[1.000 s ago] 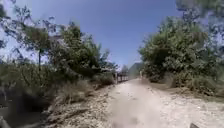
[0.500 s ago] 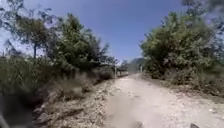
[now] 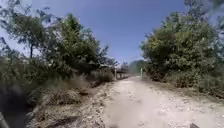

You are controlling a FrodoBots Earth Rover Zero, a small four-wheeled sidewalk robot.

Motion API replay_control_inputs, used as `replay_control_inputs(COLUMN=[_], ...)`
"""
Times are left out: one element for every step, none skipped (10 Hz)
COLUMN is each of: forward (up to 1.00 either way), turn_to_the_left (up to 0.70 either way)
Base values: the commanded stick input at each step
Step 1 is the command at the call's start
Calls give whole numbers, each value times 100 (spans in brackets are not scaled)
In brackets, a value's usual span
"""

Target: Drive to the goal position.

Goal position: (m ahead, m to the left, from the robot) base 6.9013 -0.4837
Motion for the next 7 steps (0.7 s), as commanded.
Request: replay_control_inputs(forward=[45, 45, 45, 45, 45, 45, 45], turn_to_the_left=[2, 2, 2, 2, 2, 2, 2])
